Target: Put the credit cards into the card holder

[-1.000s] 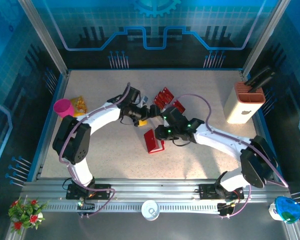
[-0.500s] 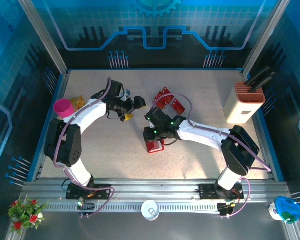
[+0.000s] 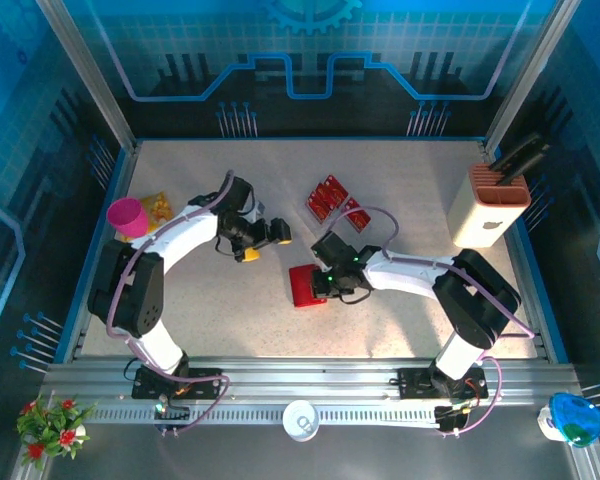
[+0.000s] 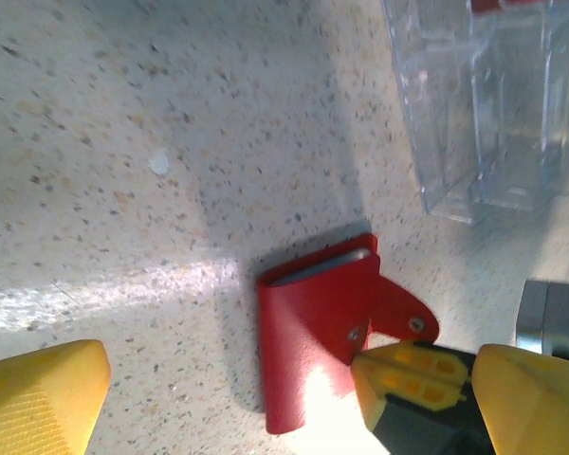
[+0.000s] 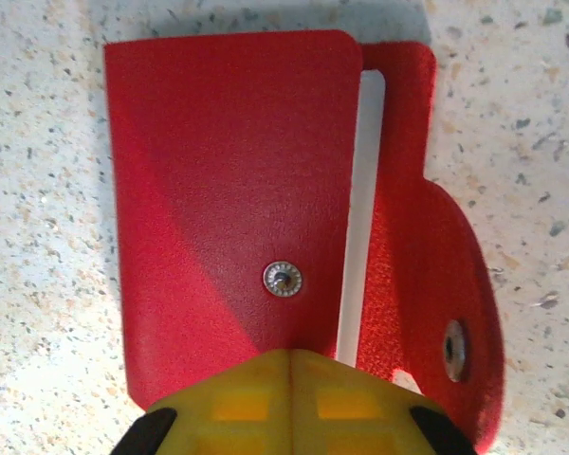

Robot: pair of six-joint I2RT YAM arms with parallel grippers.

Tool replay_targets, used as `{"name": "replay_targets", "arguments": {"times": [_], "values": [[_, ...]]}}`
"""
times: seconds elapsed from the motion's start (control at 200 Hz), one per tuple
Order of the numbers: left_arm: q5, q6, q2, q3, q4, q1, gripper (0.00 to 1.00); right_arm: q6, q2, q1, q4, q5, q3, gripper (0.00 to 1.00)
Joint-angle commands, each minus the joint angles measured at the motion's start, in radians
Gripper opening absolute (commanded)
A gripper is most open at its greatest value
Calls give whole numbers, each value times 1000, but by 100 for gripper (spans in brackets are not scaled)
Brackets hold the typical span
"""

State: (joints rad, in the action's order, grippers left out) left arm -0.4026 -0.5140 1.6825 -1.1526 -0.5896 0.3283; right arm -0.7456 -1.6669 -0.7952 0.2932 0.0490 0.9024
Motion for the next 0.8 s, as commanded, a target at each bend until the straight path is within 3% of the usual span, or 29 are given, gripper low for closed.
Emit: {"name": "replay_targets", "arguments": {"times": [0.0, 0.345, 0.795], "values": [[47, 66, -20, 19, -59, 61, 99, -20, -6, 13, -20, -15, -17, 7], [110, 74, 44, 49, -35, 165, 99, -41, -1, 14, -41, -9, -66, 7], [135, 84, 98, 113, 17, 196, 99, -52, 7, 15, -46, -11, -83, 6]]}}
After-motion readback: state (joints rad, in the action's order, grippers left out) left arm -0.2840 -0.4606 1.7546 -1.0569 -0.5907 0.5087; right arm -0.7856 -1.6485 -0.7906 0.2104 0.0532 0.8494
